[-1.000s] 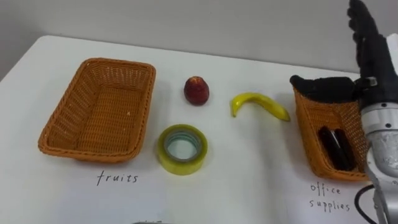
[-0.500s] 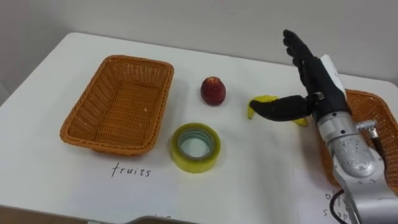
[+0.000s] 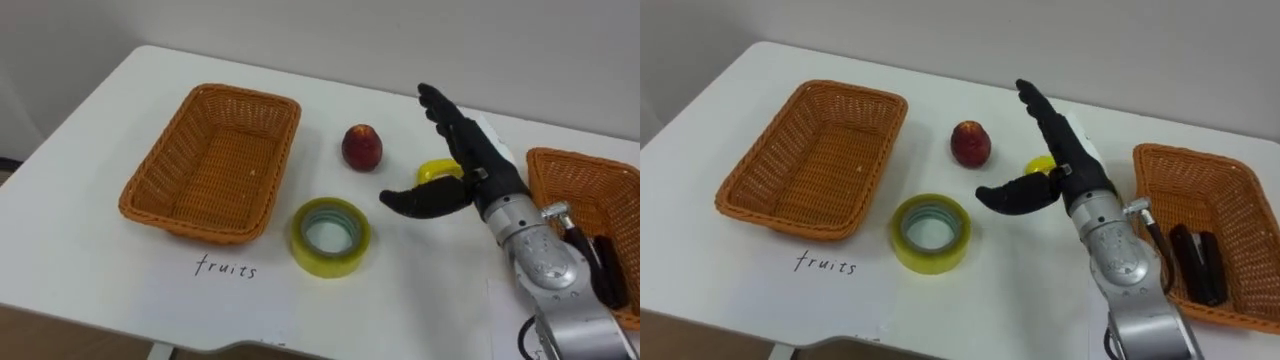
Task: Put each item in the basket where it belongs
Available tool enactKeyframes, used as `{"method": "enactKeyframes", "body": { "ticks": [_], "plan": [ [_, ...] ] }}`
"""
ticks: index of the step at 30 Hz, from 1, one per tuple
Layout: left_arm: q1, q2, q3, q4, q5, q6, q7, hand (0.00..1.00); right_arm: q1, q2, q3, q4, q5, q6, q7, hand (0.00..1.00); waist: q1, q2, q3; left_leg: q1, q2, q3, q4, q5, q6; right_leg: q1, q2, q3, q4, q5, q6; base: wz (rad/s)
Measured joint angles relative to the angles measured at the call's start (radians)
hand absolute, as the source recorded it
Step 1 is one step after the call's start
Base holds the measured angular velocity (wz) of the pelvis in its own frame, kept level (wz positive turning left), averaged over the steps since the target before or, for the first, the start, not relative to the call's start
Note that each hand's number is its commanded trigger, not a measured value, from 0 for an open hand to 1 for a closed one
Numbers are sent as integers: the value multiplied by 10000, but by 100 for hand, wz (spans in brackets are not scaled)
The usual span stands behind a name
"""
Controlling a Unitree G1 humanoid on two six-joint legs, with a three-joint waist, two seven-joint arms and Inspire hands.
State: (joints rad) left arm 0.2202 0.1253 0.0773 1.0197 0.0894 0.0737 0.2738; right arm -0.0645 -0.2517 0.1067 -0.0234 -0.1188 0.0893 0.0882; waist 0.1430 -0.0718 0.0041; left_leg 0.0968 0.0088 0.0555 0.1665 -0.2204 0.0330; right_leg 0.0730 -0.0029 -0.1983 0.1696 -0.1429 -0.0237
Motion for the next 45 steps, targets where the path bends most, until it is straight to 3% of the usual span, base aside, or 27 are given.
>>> {"method": "enactKeyframes", "body": {
  "ticks": [7, 17, 24, 45],
  "plan": [
    [7, 17, -67, -12, 13, 1, -143, 0, -215, 0, 118, 485, -49, 2, 16, 0, 4, -143, 59, -16, -62, -111, 16, 40, 47, 63, -79, -161, -1, -4, 41, 6],
    [-132, 63, -63, -12, 16, 20, -204, 0, -451, 2, 305, 482, 71, 1, 14, 0, 62, -278, -32, -4, -64, -115, 17, 46, 52, 80, -78, -188, -4, 0, 47, 0],
    [-269, 52, -65, -321, 4, 22, -202, 0, -507, 7, 657, 505, 111, 2, 365, 0, 290, -231, -10, -14, -68, -160, 19, 51, 54, 80, -89, -230, -2, 2, 50, 1],
    [-295, 41, -232, -566, 16, 97, -236, 0, -516, 168, 1067, 952, -328, 341, 904, 0, 317, -236, -18, -173, -104, -282, 1, 77, 62, -57, -95, -298, -7, 2, 50, 1]
  ]
}}
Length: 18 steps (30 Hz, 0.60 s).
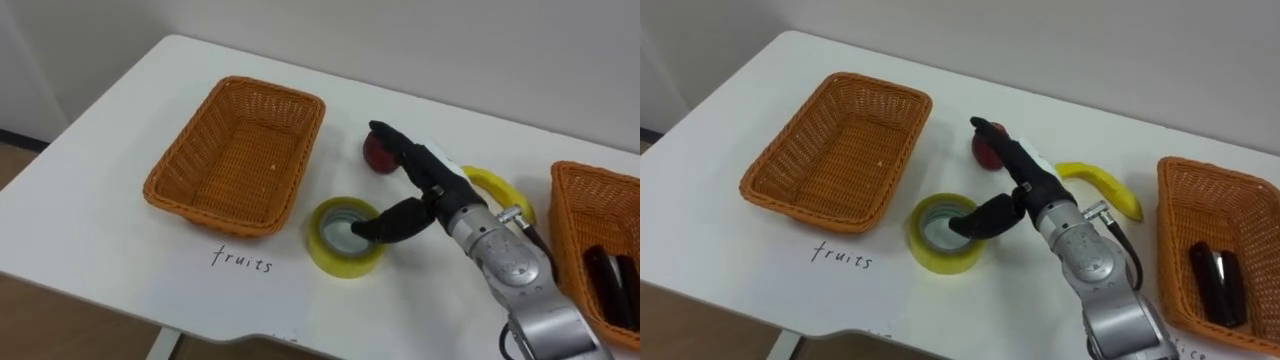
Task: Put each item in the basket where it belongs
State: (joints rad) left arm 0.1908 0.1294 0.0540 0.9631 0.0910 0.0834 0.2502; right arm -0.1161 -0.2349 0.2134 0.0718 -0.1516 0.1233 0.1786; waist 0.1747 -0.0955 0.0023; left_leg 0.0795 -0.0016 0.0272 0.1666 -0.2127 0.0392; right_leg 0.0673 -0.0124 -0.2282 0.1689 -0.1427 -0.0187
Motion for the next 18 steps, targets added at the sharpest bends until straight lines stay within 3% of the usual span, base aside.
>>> {"method": "enactKeyframes", "body": {
  "ticks": [18],
  "plan": [
    [9, 2, -2, -14, -3, 202, -268, 0, 0, 68, 39, 796, -234, 108, 110, 0, 224, -15, 8, -55, -93, -127, 16, 18, 17, -2, -43, -66, -12, -4, 7, 1]
  ]
}}
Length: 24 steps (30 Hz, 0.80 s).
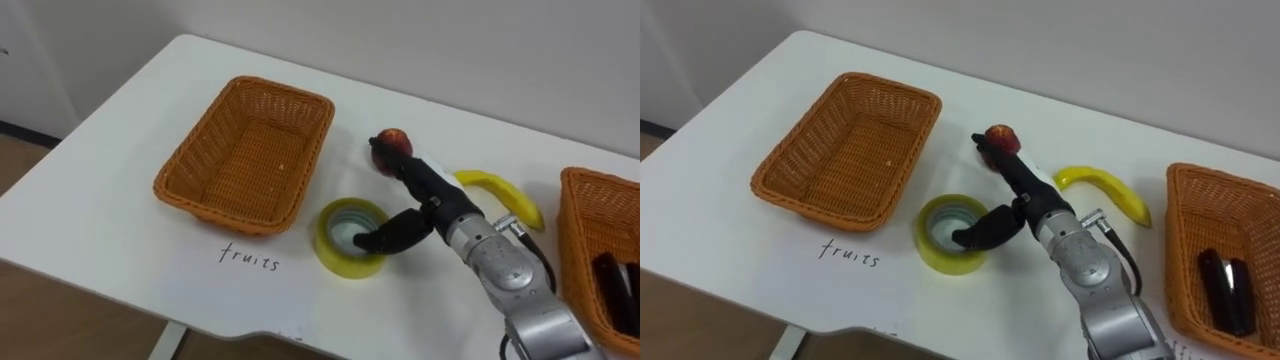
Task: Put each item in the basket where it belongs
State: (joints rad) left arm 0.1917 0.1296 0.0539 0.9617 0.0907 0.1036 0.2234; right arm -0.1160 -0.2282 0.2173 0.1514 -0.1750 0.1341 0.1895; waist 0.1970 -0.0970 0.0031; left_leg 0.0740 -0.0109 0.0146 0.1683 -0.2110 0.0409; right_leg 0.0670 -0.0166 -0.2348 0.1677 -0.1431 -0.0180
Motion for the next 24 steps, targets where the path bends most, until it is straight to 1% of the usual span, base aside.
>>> {"method": "enactKeyframes", "body": {
  "ticks": [8, 12, 21, 22, 24],
  "plan": [
    [-6, 3, 0, -80, -20, 1, -188, 0, -2, 3, 8, -1, -260, 0, 92, 0, -5, -6, -2, -83, -7, -154, 11, 9, 4, -18, -16, -164, -13, 0, 1, 6],
    [-16, 3, 12, -82, -211, -1, -209, 0, -1, 3, 7, -1, -450, 0, 175, 0, -5, -9, -4, -84, -10, -166, 11, 14, 9, -15, -22, -164, -12, 0, 1, 1],
    [-14, 0, 38, -82, -209, -1, -377, 0, -7, 3, -4, 43, -707, 8, 351, 0, 1, -32, 16, -70, -12, -179, 14, 37, 31, 14, -60, -184, -6, -6, 22, 0],
    [-15, 7, 38, -82, -208, -1, -377, 0, -9, 3, -4, 43, -708, 30, 370, 0, 3, -37, 19, -70, -13, -179, 14, 37, 32, 14, -61, -183, -5, -5, 25, 0],
    [-13, 17, 33, -83, -208, 3, -363, 0, -42, 4, -4, 42, -710, 221, 468, 0, 8, -64, 34, -71, -17, -179, 14, 37, 32, 13, -65, -182, -3, -5, 30, 0]
  ]
}}
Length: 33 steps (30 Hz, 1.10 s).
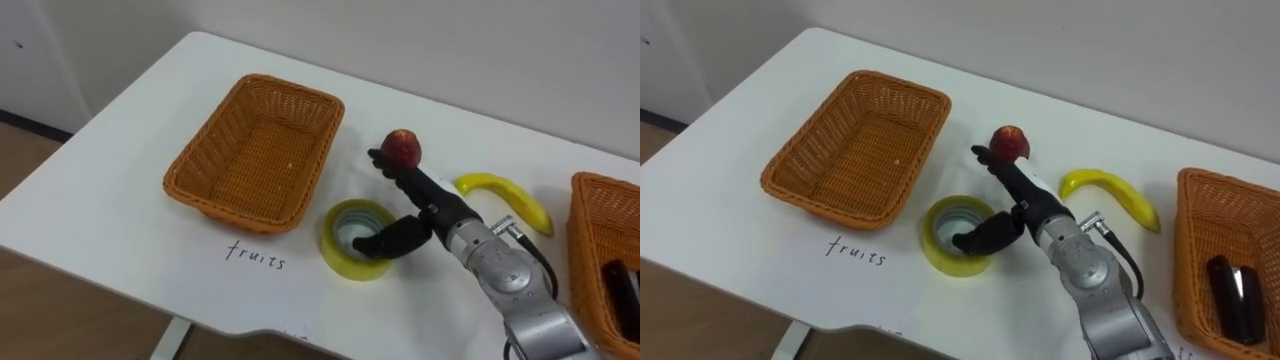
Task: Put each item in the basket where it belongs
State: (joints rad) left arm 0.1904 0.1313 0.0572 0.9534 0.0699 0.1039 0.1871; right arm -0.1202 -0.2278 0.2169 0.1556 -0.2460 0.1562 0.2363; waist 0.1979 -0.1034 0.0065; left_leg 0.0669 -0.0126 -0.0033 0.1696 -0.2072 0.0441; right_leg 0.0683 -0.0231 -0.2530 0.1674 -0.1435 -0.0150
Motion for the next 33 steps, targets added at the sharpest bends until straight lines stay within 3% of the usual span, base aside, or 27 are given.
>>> {"method": "enactKeyframes", "body": {
  "ticks": [9, 21, 33],
  "plan": [
    [-1, 30, 5, -35, 36, 29, 97, 0, -114, -6, 65, 26, -227, 220, 539, 0, 23, -118, 41, -31, -2, -1, 0, -3, 1, -35, 13, 7, -8, 3, 5, 0],
    [-24, 187, 4, -129, 41, 272, -41, 0, -748, -5, 96, 650, -573, 493, 1821, 0, 43, -336, 16, -16, 3, -3, 53, -2, -1, -3, 21, 67, 8, 6, 9, 0],
    [-88, 218, 4, -129, 103, 483, -155, 0, -970, 0, 269, 627, -1787, 857, 2366, 0, 268, -352, 15, -22, -1, 2, 152, -4, 3, 27, 7, 65, 32, 23, 25, 0]
  ]
}}
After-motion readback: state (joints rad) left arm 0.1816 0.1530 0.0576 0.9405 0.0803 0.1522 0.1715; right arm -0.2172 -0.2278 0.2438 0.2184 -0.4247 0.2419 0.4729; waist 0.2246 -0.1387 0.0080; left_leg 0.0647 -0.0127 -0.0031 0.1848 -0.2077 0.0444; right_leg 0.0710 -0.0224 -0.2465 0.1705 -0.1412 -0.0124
